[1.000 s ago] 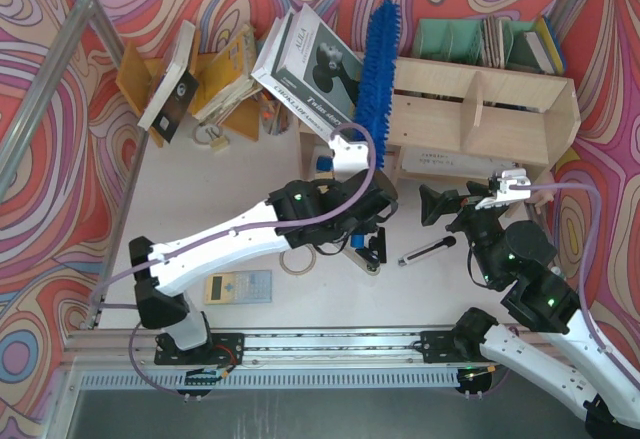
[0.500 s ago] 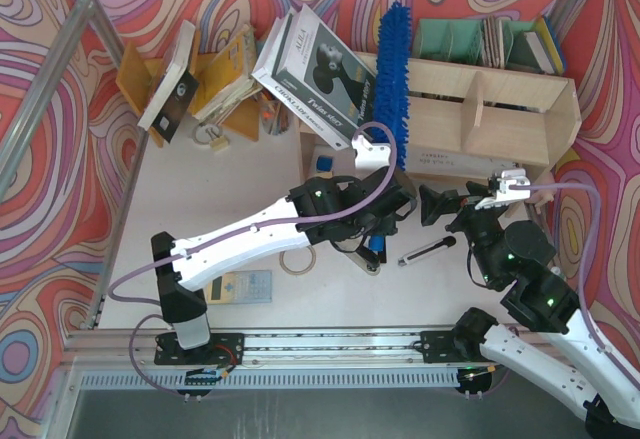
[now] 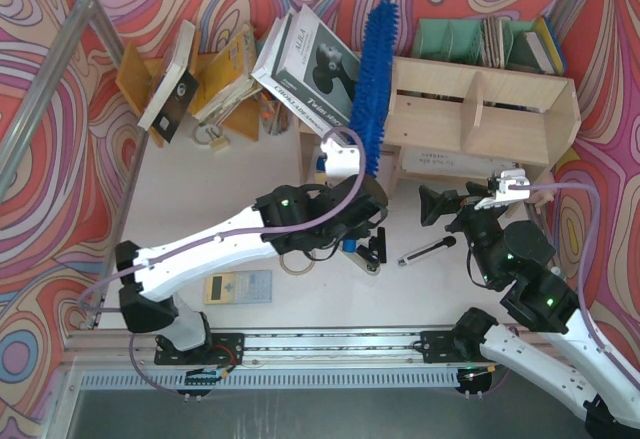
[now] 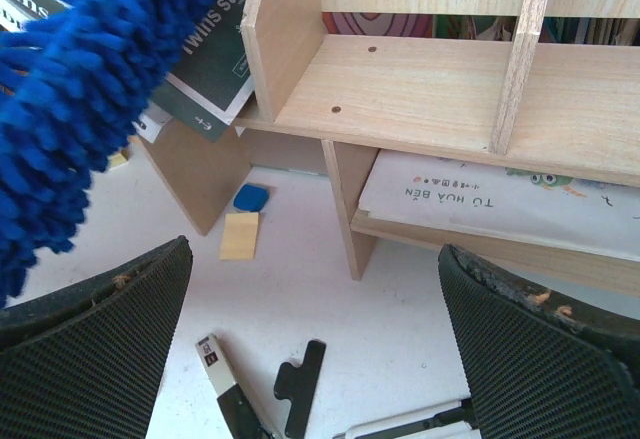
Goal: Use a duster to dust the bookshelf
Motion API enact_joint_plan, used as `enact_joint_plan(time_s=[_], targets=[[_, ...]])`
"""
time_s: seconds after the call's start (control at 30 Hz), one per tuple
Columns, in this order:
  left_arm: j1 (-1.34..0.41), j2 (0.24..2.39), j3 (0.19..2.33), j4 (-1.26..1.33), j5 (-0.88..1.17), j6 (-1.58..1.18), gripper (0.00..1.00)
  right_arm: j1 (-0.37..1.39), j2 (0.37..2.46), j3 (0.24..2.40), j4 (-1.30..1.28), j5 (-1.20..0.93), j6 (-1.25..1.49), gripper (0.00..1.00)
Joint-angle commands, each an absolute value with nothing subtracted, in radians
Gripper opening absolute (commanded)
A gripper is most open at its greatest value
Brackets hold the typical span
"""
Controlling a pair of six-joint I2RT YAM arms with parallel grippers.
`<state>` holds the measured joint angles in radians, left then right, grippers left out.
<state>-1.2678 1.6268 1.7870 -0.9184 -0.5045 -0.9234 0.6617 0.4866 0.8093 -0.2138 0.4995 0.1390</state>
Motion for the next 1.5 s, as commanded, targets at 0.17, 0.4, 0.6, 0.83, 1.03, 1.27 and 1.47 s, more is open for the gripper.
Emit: enact_joint_plan(time_s=[0.17,0.4,0.6,0.83,1.03,1.27,1.47], targets=[[-1.252,1.502,1.713,-0.904,-0.626,-0.942,0.0,0.666,0.48,0.804,-0.184,0.513,0.148,0.99],[-1.241,1.47,1.722,-0.921,-0.662,-0.933,0.0,0.666,0.474,0.802,-0.186,0.514,0.15,0.99],[-1.233,1.428,1.745,-0.938,-0.698,-0.89,0.0,0.666,0.477,0.802,-0.183,0.513,0.152,0.99],[-1.227,1.369,1.745,-0.94,-0.745,-0.84,0.0,0.666,0.478,0.801,-0.184,0.512,0.154,0.99],[-1.227,1.309,1.645,-0.803,-0.684,-0.677,0.0,0.666,0.484,0.8,-0.183,0.511,0.155,0.99],[-1.228,1.148,1.319,-0.494,-0.67,-0.455,0.0,0.666,0.494,0.8,-0.179,0.51,0.156,0.99],[-1.235,1.02,1.075,-0.262,-0.697,-0.294,0.0,0.666,0.505,0.799,-0.179,0.509,0.158,0.99]])
